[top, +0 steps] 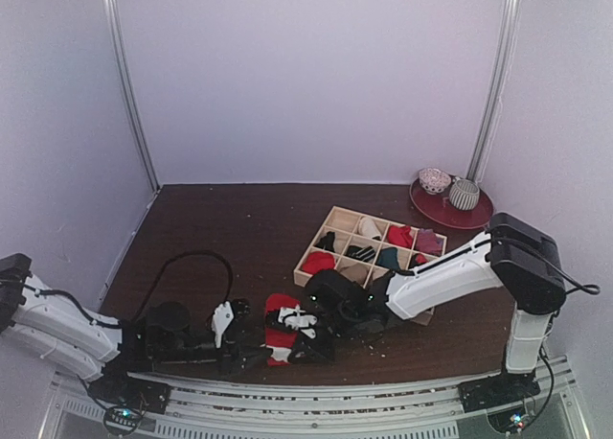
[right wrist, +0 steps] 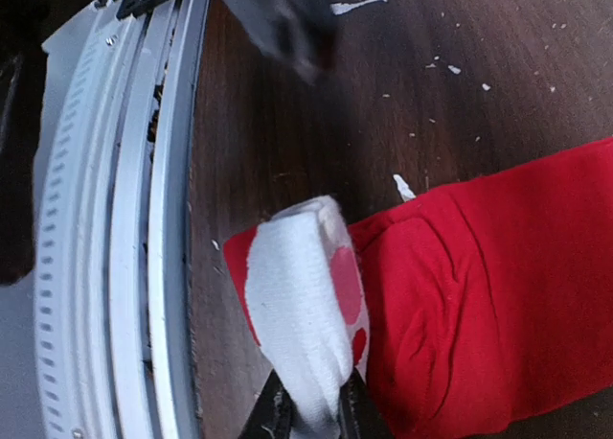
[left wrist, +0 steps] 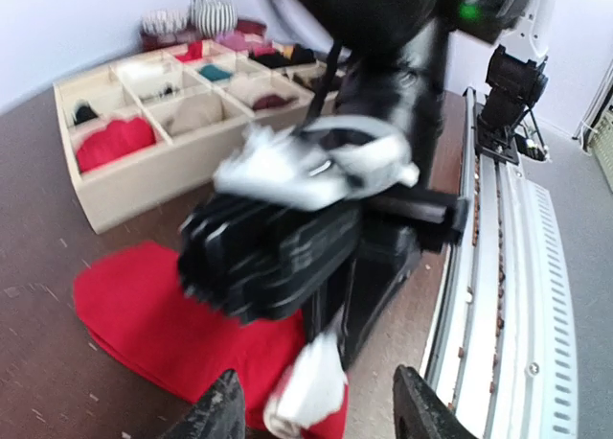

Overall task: Roll the socks
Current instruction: Roll a pair of socks at the center of the board.

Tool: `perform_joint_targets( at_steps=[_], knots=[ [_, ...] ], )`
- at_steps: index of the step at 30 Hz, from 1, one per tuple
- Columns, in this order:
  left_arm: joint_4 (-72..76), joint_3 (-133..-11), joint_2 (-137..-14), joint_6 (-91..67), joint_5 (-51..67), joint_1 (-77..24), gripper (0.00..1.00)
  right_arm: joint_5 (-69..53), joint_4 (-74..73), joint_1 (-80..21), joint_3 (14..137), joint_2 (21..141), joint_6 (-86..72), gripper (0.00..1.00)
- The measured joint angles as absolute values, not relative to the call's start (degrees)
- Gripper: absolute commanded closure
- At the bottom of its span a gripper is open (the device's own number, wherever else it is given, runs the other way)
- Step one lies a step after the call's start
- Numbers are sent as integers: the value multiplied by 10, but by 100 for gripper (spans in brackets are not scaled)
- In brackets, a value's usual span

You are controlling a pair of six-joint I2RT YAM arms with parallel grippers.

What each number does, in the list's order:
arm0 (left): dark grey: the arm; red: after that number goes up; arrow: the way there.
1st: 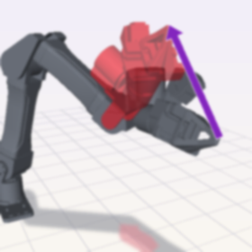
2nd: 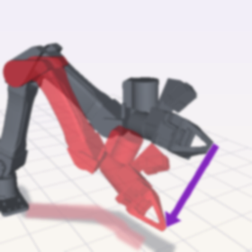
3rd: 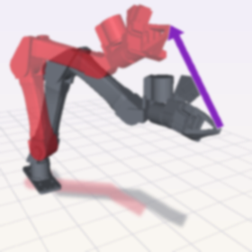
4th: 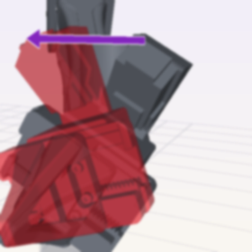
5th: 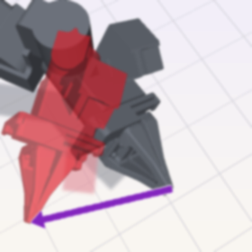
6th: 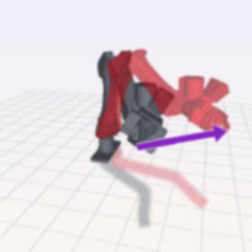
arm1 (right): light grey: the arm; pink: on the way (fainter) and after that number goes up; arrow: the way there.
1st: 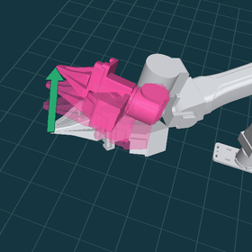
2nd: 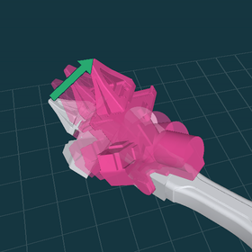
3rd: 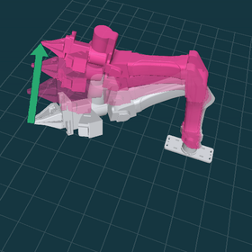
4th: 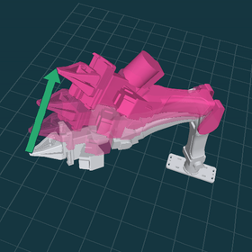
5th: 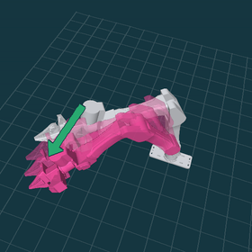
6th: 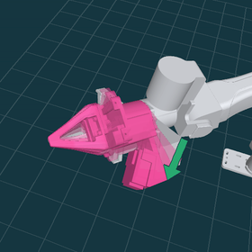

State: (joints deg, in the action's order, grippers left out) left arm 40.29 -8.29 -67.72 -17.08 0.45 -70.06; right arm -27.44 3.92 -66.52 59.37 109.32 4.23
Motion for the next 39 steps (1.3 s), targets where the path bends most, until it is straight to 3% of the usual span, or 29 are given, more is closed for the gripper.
perform_joint_targets(
  at_steps=[4,16,23,28,31,39],
  knots=[
    [409,-82,-669,-110,-17,-708,48,-352,5,-644,642,1131,-8,90],
    [484,-83,-841,-54,2,-712,49,-433,-54,-616,681,1162,-45,90],
    [502,-100,-881,-43,7,-713,75,-442,-58,-616,681,1163,-45,89],
    [524,-110,-921,-53,19,-713,99,-447,-60,-614,681,1163,-47,79],
    [543,-110,-935,-67,24,-713,100,-448,-60,-613,674,1155,-51,68],
    [529,-103,-919,-168,27,-705,100,-373,14,-613,555,1034,-55,65]
  ],
)
